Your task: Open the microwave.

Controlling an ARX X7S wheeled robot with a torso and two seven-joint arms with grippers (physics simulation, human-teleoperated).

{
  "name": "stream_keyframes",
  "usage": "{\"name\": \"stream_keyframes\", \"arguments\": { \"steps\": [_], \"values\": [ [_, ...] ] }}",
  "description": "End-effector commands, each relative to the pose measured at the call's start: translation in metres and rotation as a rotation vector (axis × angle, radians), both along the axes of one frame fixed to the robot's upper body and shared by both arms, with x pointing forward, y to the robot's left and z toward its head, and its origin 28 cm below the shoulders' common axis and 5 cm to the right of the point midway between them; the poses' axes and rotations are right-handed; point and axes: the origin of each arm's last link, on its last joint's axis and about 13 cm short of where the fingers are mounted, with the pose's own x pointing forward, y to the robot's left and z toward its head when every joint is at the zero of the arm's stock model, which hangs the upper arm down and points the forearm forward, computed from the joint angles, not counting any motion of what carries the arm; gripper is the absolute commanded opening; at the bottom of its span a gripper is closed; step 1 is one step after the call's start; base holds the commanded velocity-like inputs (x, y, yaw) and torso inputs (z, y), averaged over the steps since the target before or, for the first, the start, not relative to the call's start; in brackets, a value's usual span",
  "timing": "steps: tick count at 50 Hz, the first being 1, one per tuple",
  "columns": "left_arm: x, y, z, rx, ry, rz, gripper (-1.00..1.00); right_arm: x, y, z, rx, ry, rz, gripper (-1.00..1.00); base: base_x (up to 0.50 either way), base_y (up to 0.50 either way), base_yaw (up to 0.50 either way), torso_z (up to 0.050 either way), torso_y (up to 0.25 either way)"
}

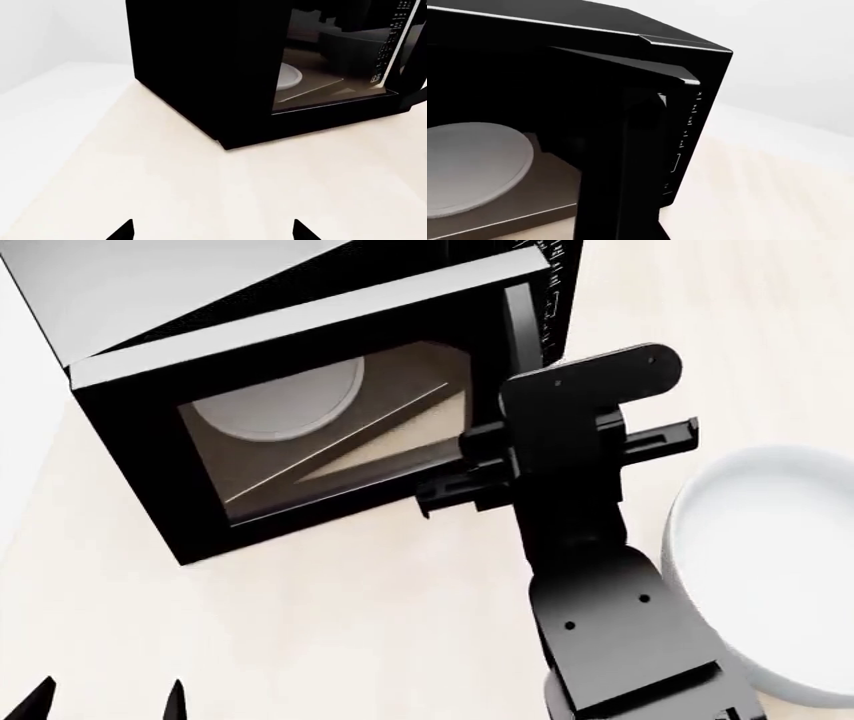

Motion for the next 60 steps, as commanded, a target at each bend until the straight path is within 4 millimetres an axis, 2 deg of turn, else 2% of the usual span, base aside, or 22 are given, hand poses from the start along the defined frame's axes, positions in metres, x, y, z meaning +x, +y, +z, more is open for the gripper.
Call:
{"name": "stream_keyframes", "arguments": {
  "steps": [1, 26, 37, 60],
  "values": [
    [0.0, 0.0, 0.001, 0.0, -0.002, 0.0, 1.0, -0.016, 0.013, -0.011, 0.042, 0.04, 0.115, -1.0, 0.0, 0.0, 0.0, 0.0, 0.0],
    [-0.001, 0.0, 0.001, 0.001, -0.006, 0.002, 1.0, -0.036, 0.017, -0.027, 0.076, 0.035, 0.16, -1.0, 0.0, 0.0, 0.0, 0.0, 0.0],
    [0.0, 0.0, 0.0, 0.001, -0.004, 0.001, 1.0, -0.057, 0.019, -0.031, 0.08, 0.026, 0.177, -1.0, 0.0, 0.0, 0.0, 0.0, 0.0],
    [-0.002, 0.0, 0.001, 0.001, -0.006, -0.001, 1.0, -0.076, 0.021, -0.049, 0.096, 0.039, 0.202, -1.0, 0.0, 0.0, 0.0, 0.0, 0.0]
  ]
}}
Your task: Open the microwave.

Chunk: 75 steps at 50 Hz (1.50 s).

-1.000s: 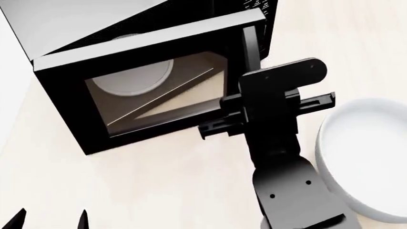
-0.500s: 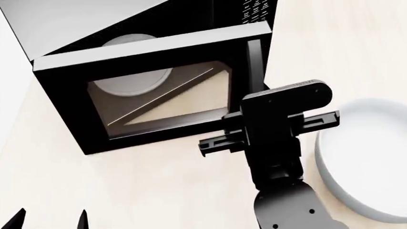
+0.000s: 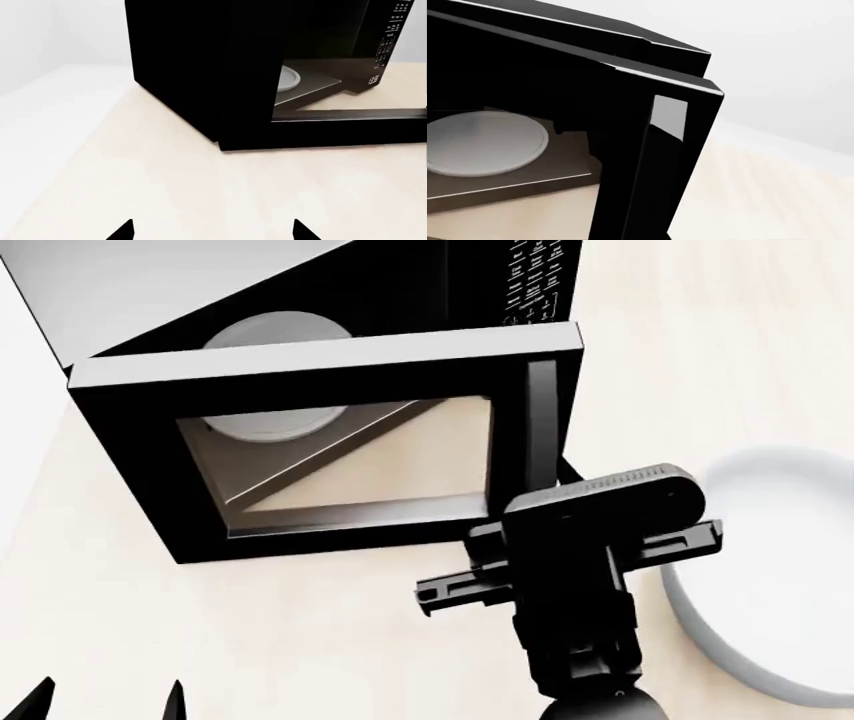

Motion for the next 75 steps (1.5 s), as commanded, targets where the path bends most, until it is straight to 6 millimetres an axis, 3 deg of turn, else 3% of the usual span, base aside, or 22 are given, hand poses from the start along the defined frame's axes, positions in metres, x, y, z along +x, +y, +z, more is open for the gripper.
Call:
{"name": "stream_keyframes", "arguments": {
  "steps": [1, 31, 32, 55, 66, 75],
  "values": [
    [-0.001, 0.0, 0.0, 0.0, -0.002, 0.0, 1.0, -0.017, 0.023, -0.019, 0.109, 0.111, 0.225, -1.0, 0.0, 0.0, 0.0, 0.0, 0.0],
    [0.0, 0.0, 0.001, -0.003, -0.004, 0.007, 1.0, -0.018, 0.023, -0.026, 0.124, 0.118, 0.231, -1.0, 0.0, 0.0, 0.0, 0.0, -0.001],
    [0.0, 0.001, 0.001, -0.003, -0.003, 0.007, 1.0, -0.018, 0.023, -0.026, 0.129, 0.119, 0.23, 1.0, 0.0, 0.0, 0.0, 0.0, 0.0],
    [0.0, 0.0, 0.001, 0.002, -0.004, 0.006, 1.0, -0.016, -0.001, -0.026, 0.231, 0.074, 0.159, 1.0, 0.0, 0.0, 0.0, 0.0, -0.001],
    [0.0, 0.0, 0.001, 0.001, -0.004, 0.004, 1.0, -0.038, -0.019, -0.012, 0.266, -0.005, 0.123, 1.0, 0.0, 0.0, 0.0, 0.0, 0.0],
    [-0.001, -0.001, 0.001, 0.003, -0.006, 0.001, 1.0, -0.058, -0.019, -0.008, 0.252, -0.03, 0.121, 1.0, 0.0, 0.0, 0.0, 0.0, 0.0]
  ]
}}
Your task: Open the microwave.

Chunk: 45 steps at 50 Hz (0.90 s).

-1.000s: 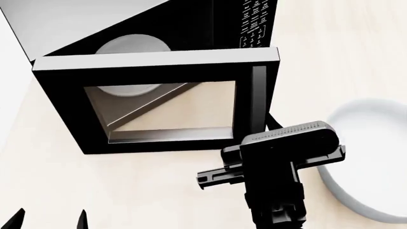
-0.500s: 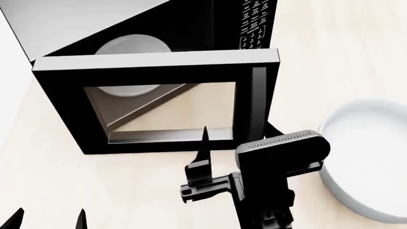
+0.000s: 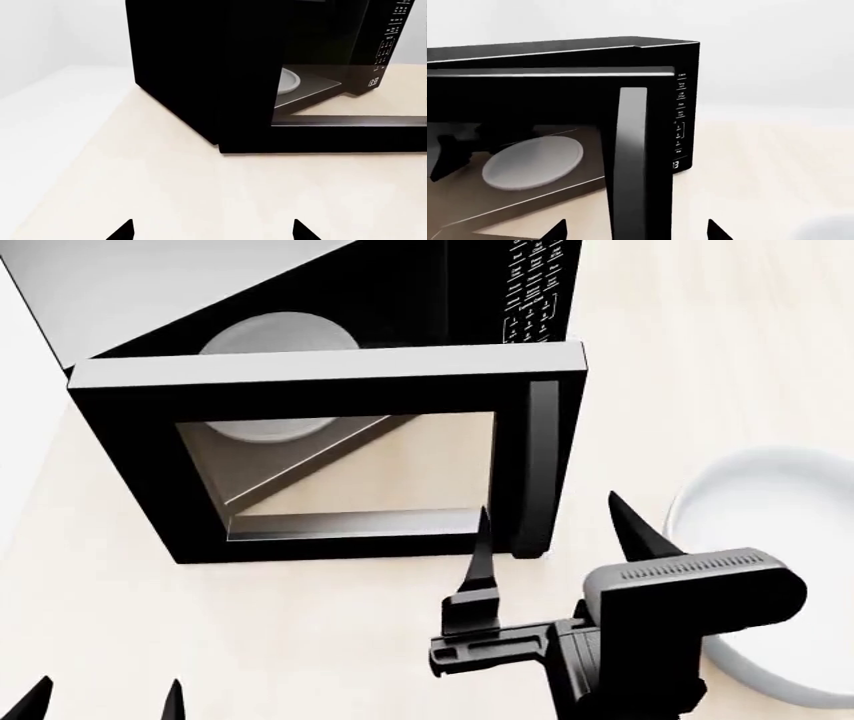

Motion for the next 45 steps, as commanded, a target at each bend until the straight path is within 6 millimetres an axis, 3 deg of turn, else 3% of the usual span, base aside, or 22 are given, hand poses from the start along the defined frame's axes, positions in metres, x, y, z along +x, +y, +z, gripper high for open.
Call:
{"name": "stream_keyframes", "arguments": {
  "steps": [1, 12, 23, 40, 45],
  "values": [
    [-0.001, -0.001, 0.0, 0.001, -0.002, -0.003, 1.0, -0.026, -0.004, 0.008, -0.01, -0.037, -0.018, 1.0, 0.0, 0.0, 0.0, 0.0, 0.0],
    [0.0, -0.001, 0.0, 0.001, 0.001, -0.005, 1.0, -0.059, 0.002, 0.03, -0.126, -0.09, -0.088, 1.0, 0.0, 0.0, 0.0, 0.0, 0.0],
    [0.0, 0.0, -0.001, -0.003, 0.004, -0.006, 1.0, -0.093, 0.006, 0.07, -0.136, -0.212, -0.125, 1.0, 0.0, 0.0, 0.0, 0.0, 0.0],
    [0.0, -0.002, -0.002, 0.001, 0.006, -0.011, 1.0, -0.102, 0.016, 0.124, -0.177, -0.306, -0.171, 1.0, 0.0, 0.0, 0.0, 0.0, 0.0],
    [-0.001, -0.002, -0.001, 0.0, 0.004, -0.013, 1.0, -0.093, 0.017, 0.139, -0.181, -0.309, -0.161, 1.0, 0.0, 0.0, 0.0, 0.0, 0.0]
  ]
}}
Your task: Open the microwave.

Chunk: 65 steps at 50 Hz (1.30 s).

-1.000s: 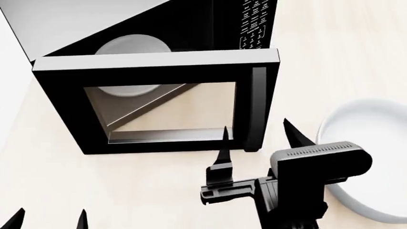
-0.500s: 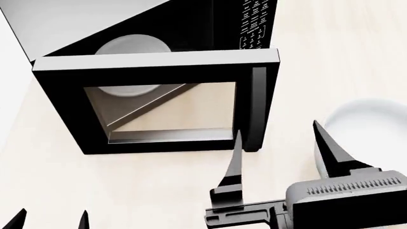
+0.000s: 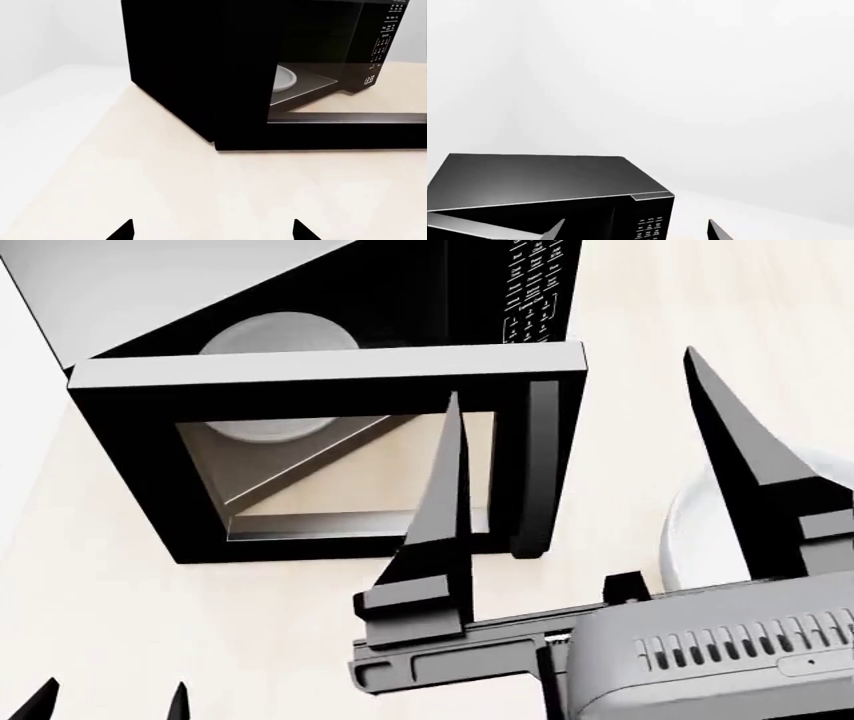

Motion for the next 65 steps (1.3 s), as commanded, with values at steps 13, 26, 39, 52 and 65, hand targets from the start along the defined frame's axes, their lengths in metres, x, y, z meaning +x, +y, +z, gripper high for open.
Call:
{"name": "stream_keyframes", "arguments": {
  "steps": [13, 26, 39, 52, 65],
  "values": [
    [0.0, -0.001, 0.0, 0.0, -0.002, -0.004, 1.0, 0.034, -0.011, 0.053, -0.021, 0.077, -0.107, 1.0, 0.0, 0.0, 0.0, 0.0, 0.0],
    [0.0, -0.001, 0.0, -0.002, -0.002, -0.005, 1.0, 0.064, -0.012, 0.082, -0.049, 0.156, -0.015, 1.0, 0.0, 0.0, 0.0, 0.0, 0.0],
    [0.0, 0.001, 0.002, -0.01, -0.006, -0.004, 1.0, 0.089, -0.014, 0.101, -0.009, 0.425, 0.006, 1.0, 0.0, 0.0, 0.0, 0.0, 0.0],
    [0.0, 0.001, 0.001, -0.011, -0.003, -0.007, 1.0, 0.11, -0.012, 0.111, 0.048, 0.592, 0.025, 1.0, 0.0, 0.0, 0.0, 0.0, 0.0],
    [-0.001, 0.002, 0.003, -0.02, -0.005, -0.008, 1.0, 0.132, -0.005, 0.116, 0.051, 0.719, 0.044, 1.0, 0.0, 0.0, 0.0, 0.0, 0.0]
  ]
}}
